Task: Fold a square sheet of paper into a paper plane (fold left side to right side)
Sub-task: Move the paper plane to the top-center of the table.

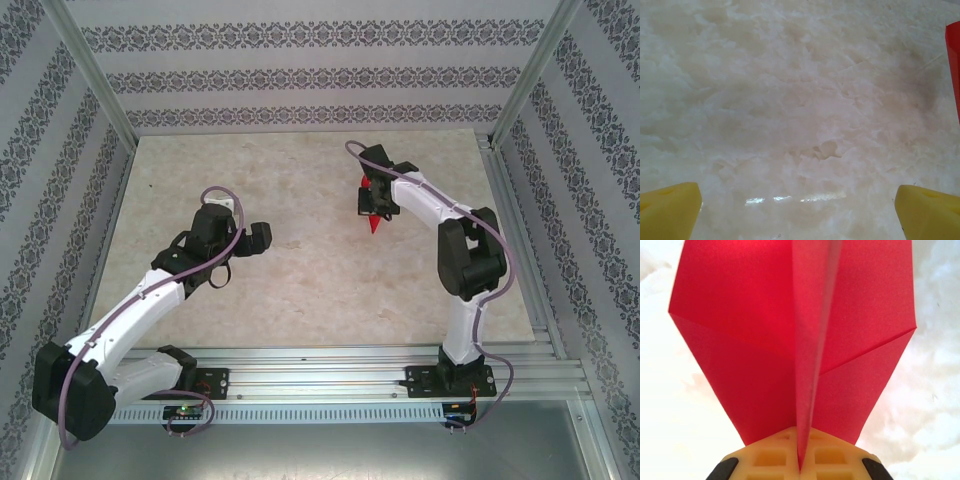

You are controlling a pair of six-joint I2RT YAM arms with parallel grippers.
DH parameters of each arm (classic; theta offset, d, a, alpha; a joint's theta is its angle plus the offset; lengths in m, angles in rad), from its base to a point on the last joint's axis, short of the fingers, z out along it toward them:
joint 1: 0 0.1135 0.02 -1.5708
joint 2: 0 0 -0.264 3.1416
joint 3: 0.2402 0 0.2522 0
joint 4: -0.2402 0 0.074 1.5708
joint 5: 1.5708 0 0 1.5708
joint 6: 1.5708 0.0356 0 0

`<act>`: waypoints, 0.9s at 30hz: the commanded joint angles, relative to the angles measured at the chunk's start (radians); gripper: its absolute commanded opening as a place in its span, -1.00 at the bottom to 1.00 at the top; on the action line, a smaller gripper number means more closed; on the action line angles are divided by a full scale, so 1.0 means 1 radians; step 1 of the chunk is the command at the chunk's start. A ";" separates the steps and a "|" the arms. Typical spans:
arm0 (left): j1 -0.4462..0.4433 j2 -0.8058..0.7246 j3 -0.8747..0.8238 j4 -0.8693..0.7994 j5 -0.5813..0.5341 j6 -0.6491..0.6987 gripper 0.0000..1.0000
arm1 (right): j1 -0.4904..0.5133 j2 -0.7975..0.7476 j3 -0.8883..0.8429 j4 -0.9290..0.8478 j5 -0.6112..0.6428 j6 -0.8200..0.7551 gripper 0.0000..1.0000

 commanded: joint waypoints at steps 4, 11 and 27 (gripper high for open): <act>0.017 -0.021 0.026 -0.062 -0.029 0.046 1.00 | 0.000 0.175 0.205 -0.069 0.051 -0.020 -0.94; 0.017 -0.027 0.011 -0.058 -0.025 0.041 1.00 | -0.006 0.308 0.361 -0.124 0.049 -0.043 -0.91; 0.017 -0.009 0.017 -0.055 -0.021 0.034 1.00 | -0.020 0.432 0.481 -0.202 0.004 -0.058 -0.66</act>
